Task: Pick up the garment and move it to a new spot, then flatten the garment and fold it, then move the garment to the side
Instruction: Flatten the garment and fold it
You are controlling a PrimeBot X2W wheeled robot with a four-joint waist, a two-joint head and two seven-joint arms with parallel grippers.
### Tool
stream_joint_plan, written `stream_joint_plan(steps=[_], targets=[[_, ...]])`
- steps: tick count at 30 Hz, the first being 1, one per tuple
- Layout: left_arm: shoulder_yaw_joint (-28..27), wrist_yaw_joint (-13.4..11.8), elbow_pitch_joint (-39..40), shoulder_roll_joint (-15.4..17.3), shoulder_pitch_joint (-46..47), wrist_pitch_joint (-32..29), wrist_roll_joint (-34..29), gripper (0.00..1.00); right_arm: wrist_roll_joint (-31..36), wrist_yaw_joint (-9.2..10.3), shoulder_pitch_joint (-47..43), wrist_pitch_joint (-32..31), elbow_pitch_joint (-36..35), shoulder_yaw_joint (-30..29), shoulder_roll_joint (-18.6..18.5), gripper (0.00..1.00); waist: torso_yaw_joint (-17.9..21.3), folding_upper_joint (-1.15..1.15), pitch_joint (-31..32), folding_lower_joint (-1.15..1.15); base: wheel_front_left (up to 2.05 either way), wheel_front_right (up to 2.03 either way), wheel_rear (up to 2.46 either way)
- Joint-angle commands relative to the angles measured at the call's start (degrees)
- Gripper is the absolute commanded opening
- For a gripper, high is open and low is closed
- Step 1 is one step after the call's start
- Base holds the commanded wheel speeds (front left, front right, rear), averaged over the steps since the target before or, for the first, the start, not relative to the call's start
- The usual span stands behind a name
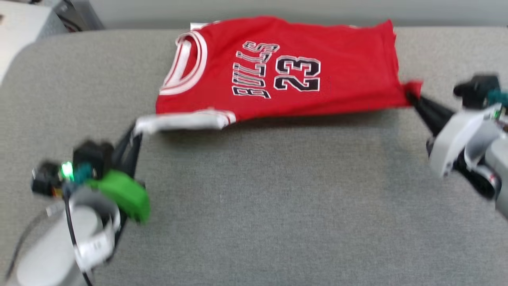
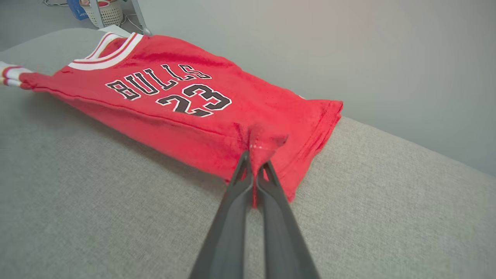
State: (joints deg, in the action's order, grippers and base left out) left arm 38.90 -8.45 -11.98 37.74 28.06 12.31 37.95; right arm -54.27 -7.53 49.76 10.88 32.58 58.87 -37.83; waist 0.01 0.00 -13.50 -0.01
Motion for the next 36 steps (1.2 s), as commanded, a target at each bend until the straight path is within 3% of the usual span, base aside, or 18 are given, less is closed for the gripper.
stream_joint_plan(steps=[1, 9, 18, 28, 36], targets=[[0.2, -1.6, 1.8, 0.8, -4.0, -0.1, 0.9, 0.00, -0.6, 0.04, -2.9, 0.4, -0.9, 0.5, -0.8, 0.00, -0.5, 0.00, 4.9, 0.01, 0.00, 0.00, 0.00], [1.8, -8.1, 11.1, 1.4, -22.4, -1.3, 6.5, 0.00, -2.2, 0.04, -17.8, 1.0, -5.3, 0.1, -3.6, 0.00, -0.8, 0.00, 9.9, 0.01, 0.00, 0.00, 0.00], [4.5, -9.9, 15.6, 1.0, -34.1, -3.4, 11.9, 0.00, -4.6, 0.04, -33.5, 1.0, -9.2, -5.2, -7.0, 0.00, -1.4, 0.00, 13.6, 0.01, 0.00, 0.00, 0.00], [6.0, -9.2, 19.3, 3.0, -38.4, -6.7, 15.0, 0.00, -4.7, 0.04, -46.9, -1.9, -15.1, -12.9, -8.9, 0.00, -1.8, 0.00, 13.7, 0.01, 0.00, 0.00, 0.00], [5.4, -5.9, 16.4, 2.6, -28.8, -5.7, 10.2, 0.00, -2.1, 0.04, -47.4, -4.5, -18.4, -21.1, -5.8, 0.00, -1.6, 0.00, 12.5, 0.01, 0.00, 0.00, 0.00]])
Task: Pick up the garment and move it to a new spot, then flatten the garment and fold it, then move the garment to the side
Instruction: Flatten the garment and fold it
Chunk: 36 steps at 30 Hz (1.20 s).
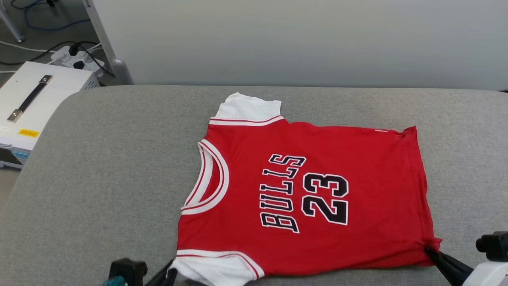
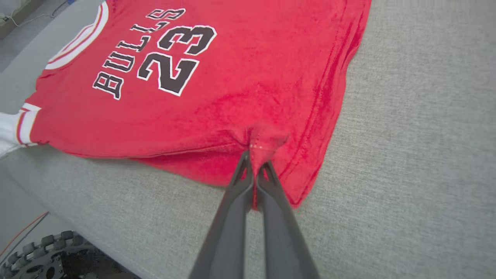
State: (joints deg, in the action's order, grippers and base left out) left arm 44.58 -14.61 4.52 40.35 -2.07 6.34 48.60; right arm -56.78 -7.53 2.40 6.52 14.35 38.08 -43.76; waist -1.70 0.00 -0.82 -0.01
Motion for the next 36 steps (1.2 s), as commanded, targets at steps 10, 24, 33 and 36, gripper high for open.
stream_joint_plan(steps=[10, 24, 33, 36], targets=[[-1.0, 7.8, -6.0, -0.9, 19.3, -2.9, -4.6, 0.00, 2.9, 0.04, 3.6, -5.6, -4.5, -8.5, 2.0, 0.00, 1.9, 0.00, -5.2, 0.01, 0.00, 0.00, 0.00], [0.4, 17.3, -24.1, -6.7, 38.4, -5.2, -7.6, 0.00, 5.6, 0.04, 13.3, -11.5, -3.4, -12.9, 5.6, 0.00, 4.1, 0.00, -15.5, 0.01, 0.00, 0.00, 0.00], [3.6, 20.6, -38.9, -11.5, 41.5, -3.1, -8.0, 0.00, 7.3, 0.04, 17.8, -12.1, 2.4, -10.8, 8.3, 0.00, 4.6, 0.00, -19.2, 0.01, 0.00, 0.00, 0.00], [4.6, 21.3, -42.6, -13.0, 41.3, -2.1, -7.5, 0.00, 7.4, 0.04, 18.4, -11.8, 3.4, -9.8, 8.4, 0.00, 4.7, 0.00, -19.4, 0.01, 0.00, 0.00, 0.00]])
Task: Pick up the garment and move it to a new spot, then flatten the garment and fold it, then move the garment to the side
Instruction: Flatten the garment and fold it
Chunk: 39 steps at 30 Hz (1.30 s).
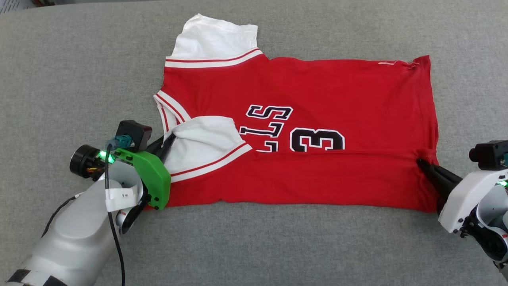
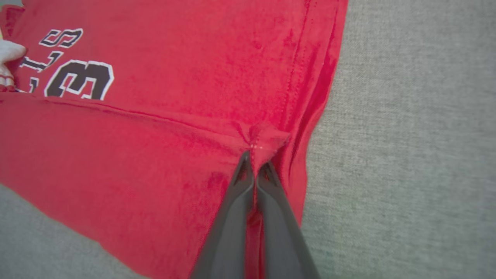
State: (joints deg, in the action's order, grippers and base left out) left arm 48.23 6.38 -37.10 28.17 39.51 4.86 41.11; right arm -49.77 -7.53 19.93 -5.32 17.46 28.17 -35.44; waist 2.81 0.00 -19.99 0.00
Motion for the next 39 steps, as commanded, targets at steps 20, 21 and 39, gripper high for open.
stream_joint_plan(steps=[20, 21, 39], targets=[[4.2, 1.1, 1.6, 3.0, 6.4, -2.7, 5.0, 1.00, -0.3, 0.04, -3.0, 5.4, -1.5, -0.4, -2.0, 1.00, -3.2, 0.00, 9.7, 0.00, 0.00, 0.00, 0.00], [4.7, 1.1, 2.8, 3.5, 6.8, -5.0, 6.3, 1.00, -0.2, 0.04, -3.3, 5.4, -1.8, -0.5, -2.1, 1.00, -3.3, 0.00, 10.1, 0.00, 0.00, 0.00, 0.00], [17.0, 1.1, 14.0, 9.7, 10.4, -43.2, 24.5, 1.00, 0.5, 0.04, -4.5, 3.4, -3.5, -1.7, -1.2, 1.00, -2.7, 0.00, 11.0, 0.00, 0.00, 0.00, 0.00]])
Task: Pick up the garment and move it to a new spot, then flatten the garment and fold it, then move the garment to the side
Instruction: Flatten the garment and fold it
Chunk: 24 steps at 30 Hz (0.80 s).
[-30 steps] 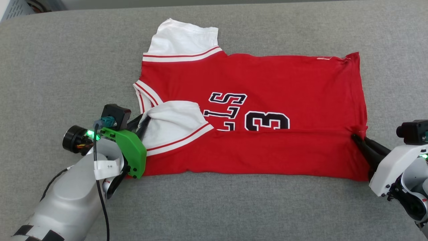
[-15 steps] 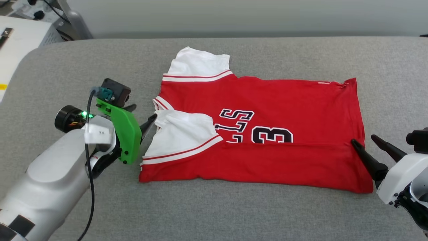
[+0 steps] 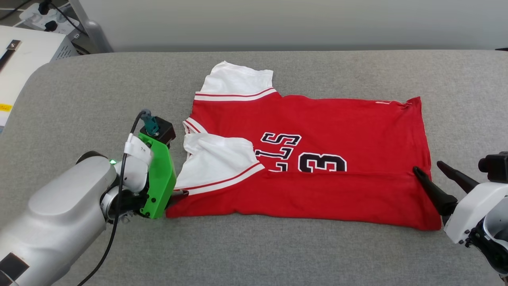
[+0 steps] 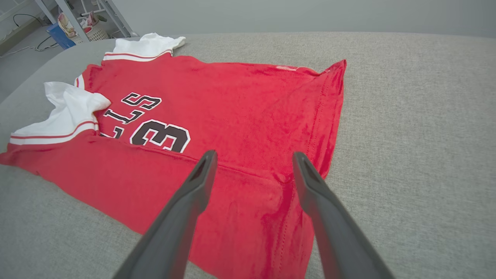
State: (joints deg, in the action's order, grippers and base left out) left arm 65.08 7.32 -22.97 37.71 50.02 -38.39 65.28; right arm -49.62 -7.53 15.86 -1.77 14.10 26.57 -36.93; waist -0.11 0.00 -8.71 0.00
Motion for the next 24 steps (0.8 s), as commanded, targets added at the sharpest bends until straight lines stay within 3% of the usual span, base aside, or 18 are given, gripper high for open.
stream_joint_plan(steps=[1, 16, 17, 18, 24], targets=[[0.3, 0.2, -0.9, 0.0, -0.7, 0.0, 0.6, 1.00, 0.3, 0.04, -0.3, -0.2, -0.2, 0.0, 0.5, 1.00, 0.5, 0.00, -0.4, 0.00, 0.00, 0.00, 0.00], [2.5, 0.2, -10.8, -5.0, -7.9, 5.0, 3.6, 1.00, 0.7, 0.04, 2.3, -0.7, 0.3, 1.3, 2.4, 1.00, 2.5, 0.00, -3.1, 0.00, 0.00, 0.00, 0.00], [2.7, 0.2, -10.9, -5.1, -8.0, 6.0, 3.4, 0.42, 0.8, 0.04, 2.5, -0.7, 0.3, 1.2, 2.3, 1.00, 2.5, 0.00, -3.0, 0.00, 0.00, 0.00, 0.00], [2.7, 0.2, -11.1, -5.1, -8.0, 6.9, 3.4, 0.00, 0.9, 0.04, 2.6, -0.7, 0.3, 1.2, 2.1, 1.00, 2.5, 0.00, -3.0, 0.00, 0.00, 0.00, 0.00], [2.3, 0.2, -8.6, -4.1, -7.5, 11.8, 4.3, 0.00, 2.2, 0.04, 4.0, -2.2, -2.0, 0.8, -0.5, 1.00, 2.2, 0.00, -1.4, 0.00, 0.00, 0.00, 0.00]])
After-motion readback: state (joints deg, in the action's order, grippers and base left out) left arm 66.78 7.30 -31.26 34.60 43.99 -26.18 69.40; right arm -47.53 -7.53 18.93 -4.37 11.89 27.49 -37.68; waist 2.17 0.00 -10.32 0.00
